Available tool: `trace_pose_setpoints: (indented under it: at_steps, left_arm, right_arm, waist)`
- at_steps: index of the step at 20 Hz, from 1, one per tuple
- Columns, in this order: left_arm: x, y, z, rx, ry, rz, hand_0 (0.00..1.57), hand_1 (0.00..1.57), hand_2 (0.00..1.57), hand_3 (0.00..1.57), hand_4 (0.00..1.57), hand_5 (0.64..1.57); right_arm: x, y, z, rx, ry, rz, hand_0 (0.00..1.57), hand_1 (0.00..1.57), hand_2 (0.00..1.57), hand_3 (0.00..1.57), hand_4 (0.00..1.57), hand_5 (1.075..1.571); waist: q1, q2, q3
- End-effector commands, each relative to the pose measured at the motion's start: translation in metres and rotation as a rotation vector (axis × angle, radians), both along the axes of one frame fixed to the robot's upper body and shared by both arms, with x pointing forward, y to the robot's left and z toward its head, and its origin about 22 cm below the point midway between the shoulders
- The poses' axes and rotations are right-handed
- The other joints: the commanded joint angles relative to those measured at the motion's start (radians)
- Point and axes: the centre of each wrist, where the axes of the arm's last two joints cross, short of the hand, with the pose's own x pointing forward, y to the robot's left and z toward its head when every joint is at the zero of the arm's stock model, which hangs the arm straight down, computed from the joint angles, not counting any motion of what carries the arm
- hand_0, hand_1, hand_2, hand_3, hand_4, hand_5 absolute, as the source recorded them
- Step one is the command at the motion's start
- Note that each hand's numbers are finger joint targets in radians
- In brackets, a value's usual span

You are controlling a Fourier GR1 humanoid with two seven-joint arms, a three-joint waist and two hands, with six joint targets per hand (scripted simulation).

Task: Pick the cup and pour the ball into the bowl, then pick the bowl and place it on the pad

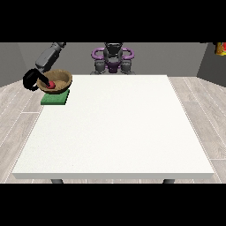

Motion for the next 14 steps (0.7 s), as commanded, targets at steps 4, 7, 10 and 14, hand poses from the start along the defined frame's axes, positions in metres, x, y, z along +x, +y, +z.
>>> trace_pose_setpoints:
  at_steps: [4,7,10,14]
  left_arm:
    - [-0.001,0.004,0.011,0.011,-0.002,-0.001,0.00,0.00,0.00,0.00,1.19,1.569]
    - [-0.003,0.007,0.001,0.007,-0.002,0.006,0.00,0.00,0.00,0.00,1.21,1.569]
    - [0.016,-0.030,-0.013,0.001,0.013,-0.064,0.00,0.00,0.00,0.00,1.19,1.569]
    - [0.016,-0.027,-0.044,-0.018,0.158,-0.027,0.00,0.00,0.00,0.00,1.19,1.569]
  right_arm:
    - [0.007,0.000,0.014,-0.078,0.091,0.095,0.19,0.19,0.41,0.79,0.00,1.454]
    - [0.008,0.008,0.002,-0.098,0.127,0.129,0.00,0.00,0.00,0.00,0.00,1.410]
    - [0.003,-0.006,0.005,-0.085,0.146,0.107,0.00,0.00,0.00,0.00,0.00,1.407]
    - [0.013,-0.009,0.046,-0.125,0.193,0.156,0.00,0.00,0.00,0.00,0.20,1.375]
  waist:
    - [0.015,0.008,-0.0005]
    - [0.018,-0.001,-0.0006]
    - [0.032,-0.050,0.0003]
    - [-0.012,-0.176,-0.0016]
